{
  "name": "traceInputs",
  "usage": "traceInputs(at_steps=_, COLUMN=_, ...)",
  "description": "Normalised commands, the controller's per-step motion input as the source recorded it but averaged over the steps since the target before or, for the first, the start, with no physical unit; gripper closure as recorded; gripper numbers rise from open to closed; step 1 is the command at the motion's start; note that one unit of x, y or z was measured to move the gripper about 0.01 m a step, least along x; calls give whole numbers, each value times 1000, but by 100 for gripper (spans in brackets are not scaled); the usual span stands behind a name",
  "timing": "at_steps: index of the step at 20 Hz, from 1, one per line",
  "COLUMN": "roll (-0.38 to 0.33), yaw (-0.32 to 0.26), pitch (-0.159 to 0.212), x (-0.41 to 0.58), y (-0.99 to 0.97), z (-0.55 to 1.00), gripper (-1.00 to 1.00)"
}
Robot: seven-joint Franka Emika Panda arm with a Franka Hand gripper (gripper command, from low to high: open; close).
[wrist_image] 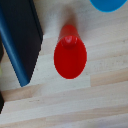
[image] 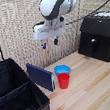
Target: Please find the red cup among the items before you. Carefully move your gripper towards it and gently hold it. Locate the front section of the organizer in front of you. Transfer the red cup above the front section and let go, placing it within that section.
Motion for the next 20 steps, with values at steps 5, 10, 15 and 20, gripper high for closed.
traceInputs(at_steps=5, roll=31, yaw=-55, pitch=-2, x=-402, y=-317, z=-17, gripper=-100)
traceInputs(at_steps=10, roll=30, yaw=-62, pitch=0, x=-452, y=-351, z=-45, gripper=-100)
traceInputs(at_steps=15, roll=-4, yaw=-24, pitch=0, x=-366, y=-109, z=-171, gripper=-100)
traceInputs(at_steps=20, roll=-51, yaw=0, pitch=0, x=-258, y=2, z=-314, gripper=-100)
